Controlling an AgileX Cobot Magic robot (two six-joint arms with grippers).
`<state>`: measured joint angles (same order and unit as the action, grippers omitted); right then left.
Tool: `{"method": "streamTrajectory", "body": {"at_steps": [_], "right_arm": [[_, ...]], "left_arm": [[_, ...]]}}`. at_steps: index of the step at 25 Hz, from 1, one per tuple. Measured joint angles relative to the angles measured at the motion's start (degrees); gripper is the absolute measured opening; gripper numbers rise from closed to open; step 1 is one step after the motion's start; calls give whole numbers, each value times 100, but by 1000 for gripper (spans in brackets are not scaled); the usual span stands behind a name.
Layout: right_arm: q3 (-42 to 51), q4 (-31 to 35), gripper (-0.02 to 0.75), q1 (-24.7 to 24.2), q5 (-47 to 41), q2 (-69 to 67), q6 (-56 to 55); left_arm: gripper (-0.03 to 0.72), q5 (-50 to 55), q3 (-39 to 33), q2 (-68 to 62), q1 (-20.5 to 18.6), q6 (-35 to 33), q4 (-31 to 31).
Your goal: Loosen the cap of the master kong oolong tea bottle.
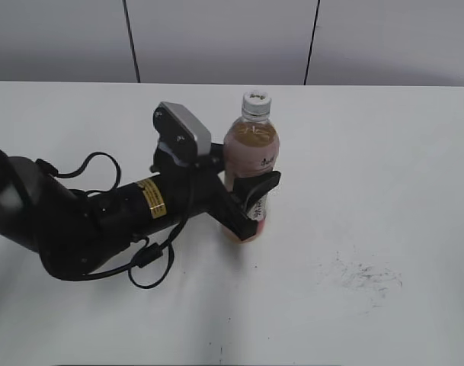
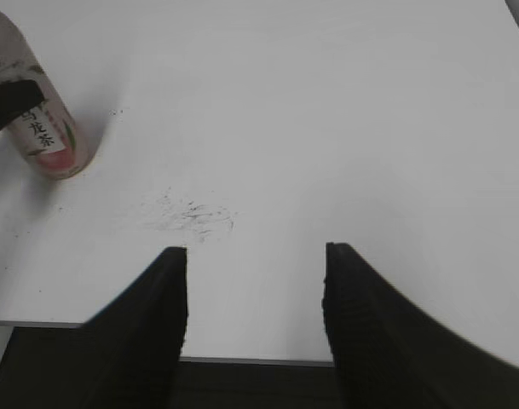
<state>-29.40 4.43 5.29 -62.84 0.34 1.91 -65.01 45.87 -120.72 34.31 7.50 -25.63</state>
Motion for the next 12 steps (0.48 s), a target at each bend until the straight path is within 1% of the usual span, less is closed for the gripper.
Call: {"method": "streamTrajectory", "body": {"at_steps": [7,12], "right_arm": [[0,290,392,0,0,-85,155],[-75,858,392,0,11,-1183,696]], "left_arm": [[389,9,31,11,451,71,282],[389,-43,39,-111,468,90,357]]}}
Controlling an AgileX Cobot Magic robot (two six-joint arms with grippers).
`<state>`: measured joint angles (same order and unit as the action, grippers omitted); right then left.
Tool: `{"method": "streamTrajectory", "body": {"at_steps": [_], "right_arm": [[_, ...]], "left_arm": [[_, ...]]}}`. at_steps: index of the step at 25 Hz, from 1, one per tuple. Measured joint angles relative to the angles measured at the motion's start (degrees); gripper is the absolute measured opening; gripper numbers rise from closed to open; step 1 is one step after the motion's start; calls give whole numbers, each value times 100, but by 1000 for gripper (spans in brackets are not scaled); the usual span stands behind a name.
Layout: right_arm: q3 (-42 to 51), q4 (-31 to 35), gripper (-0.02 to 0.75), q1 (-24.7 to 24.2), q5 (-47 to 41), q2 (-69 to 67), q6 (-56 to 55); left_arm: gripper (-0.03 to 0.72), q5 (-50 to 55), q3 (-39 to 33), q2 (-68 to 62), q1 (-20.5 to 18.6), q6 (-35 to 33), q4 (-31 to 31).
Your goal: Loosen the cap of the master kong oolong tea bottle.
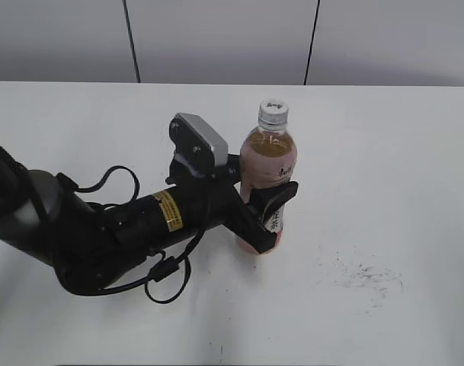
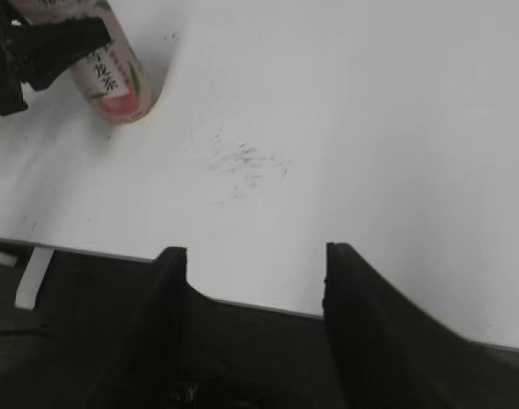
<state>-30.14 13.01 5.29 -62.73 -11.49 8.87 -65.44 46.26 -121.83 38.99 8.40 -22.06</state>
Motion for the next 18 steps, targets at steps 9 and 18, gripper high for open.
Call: {"method": "streamTrajectory", "body": {"at_steps": [9,18], "right_arm": [[-1276,255,357,0,250,-2821,443],[-3523,718,347,731,-269,-5826,416]], "left_arm": [[389,-190,29,-107,0,0,-2],[389,-218,33,-118,0,0,-25]]}}
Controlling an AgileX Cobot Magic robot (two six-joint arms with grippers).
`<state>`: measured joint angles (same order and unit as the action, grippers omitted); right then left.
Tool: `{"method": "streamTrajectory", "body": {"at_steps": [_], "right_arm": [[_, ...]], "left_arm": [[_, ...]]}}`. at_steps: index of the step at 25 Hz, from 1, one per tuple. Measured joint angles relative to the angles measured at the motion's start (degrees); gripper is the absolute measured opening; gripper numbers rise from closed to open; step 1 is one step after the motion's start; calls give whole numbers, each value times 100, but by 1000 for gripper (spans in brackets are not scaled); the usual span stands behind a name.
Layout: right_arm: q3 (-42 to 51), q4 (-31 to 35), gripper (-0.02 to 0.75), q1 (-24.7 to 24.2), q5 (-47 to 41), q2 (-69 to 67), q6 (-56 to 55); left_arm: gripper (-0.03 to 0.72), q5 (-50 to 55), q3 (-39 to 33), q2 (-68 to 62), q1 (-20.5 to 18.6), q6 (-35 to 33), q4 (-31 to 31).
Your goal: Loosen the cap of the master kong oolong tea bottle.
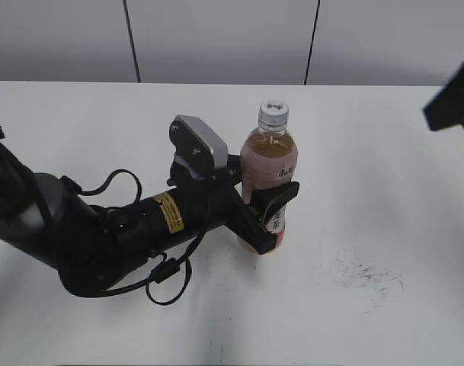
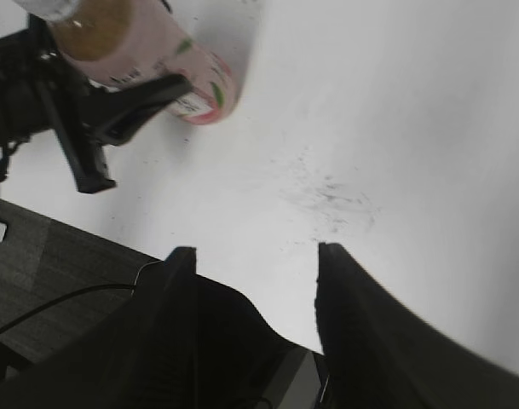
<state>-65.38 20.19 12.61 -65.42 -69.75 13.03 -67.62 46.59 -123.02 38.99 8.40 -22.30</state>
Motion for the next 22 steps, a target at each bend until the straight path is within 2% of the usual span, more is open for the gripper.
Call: {"method": "streamTrajectory", "body": {"at_steps": [5,9,15,22], "right_arm": [[-1183,-353,345,1043,7,-1225,-835],[-2019,-610,344,1632,-82,-2020,-1253],[-2890,-1188,344,2115,-361,-2812,-1814],[-3021,-1286,344,2253,-418,-3141,-2256]], "left_arm": [[389,-6,0,0,0,0,-8],[389,-6,3,0,0,0,-29],[389,-18,7,-3,-11,-5,-103],[389,-24,7,-7,-11,-10,-126]]}}
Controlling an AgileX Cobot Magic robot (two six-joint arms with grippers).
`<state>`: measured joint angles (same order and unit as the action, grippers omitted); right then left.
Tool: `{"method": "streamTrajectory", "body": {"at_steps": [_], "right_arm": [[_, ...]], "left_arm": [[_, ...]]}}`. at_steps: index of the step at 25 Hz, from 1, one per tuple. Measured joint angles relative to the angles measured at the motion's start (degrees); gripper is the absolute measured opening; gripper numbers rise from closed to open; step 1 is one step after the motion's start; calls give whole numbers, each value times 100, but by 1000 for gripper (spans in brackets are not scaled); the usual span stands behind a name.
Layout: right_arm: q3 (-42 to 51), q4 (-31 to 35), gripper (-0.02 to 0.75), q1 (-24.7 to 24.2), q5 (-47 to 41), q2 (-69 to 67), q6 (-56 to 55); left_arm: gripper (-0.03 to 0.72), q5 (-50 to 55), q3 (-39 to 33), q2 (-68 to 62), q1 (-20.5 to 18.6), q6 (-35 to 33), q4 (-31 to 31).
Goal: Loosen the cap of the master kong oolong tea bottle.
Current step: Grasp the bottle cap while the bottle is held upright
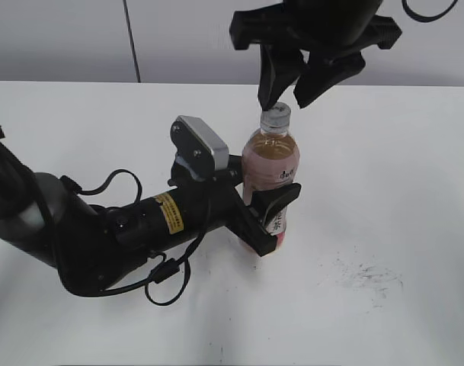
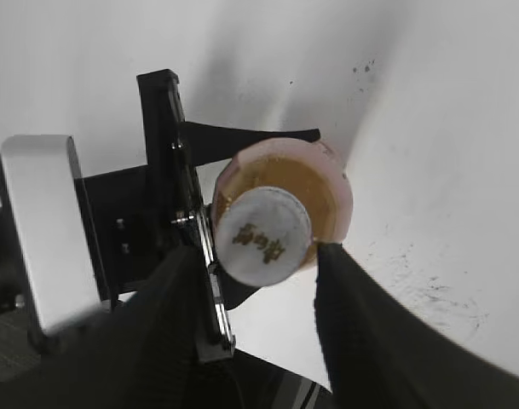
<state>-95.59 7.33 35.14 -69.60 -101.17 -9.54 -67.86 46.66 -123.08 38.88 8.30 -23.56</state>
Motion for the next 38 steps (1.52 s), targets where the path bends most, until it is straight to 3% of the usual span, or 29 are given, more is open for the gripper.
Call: {"method": "streamTrajectory", "body": {"at_steps": [12,15,18,24,32,36,38], "right_arm": [[-6,70,340,5,-17,-277,-173],[-6,38,281,5,-32,-281,-156],[-6,32,272,5,-32,-283,137],[-8,8,272,5,-32,-283,2007],[-41,-66,271,5,-32,-283,6420],[-40,-78,270,5,-26,-283,6873],[-40,-78,305,5,-26,-283,6763]], "left_arm": [[389,-5,0,0,0,0,-10],[389,-5,0,0,0,5,-10],[389,-5,0,0,0,10,-3],[389,-5,0,0,0,10,-3],[389,-10,0,0,0,5,-24],[389,-10,0,0,0,0,-35],[389,-10,0,0,0,0,-35]]}}
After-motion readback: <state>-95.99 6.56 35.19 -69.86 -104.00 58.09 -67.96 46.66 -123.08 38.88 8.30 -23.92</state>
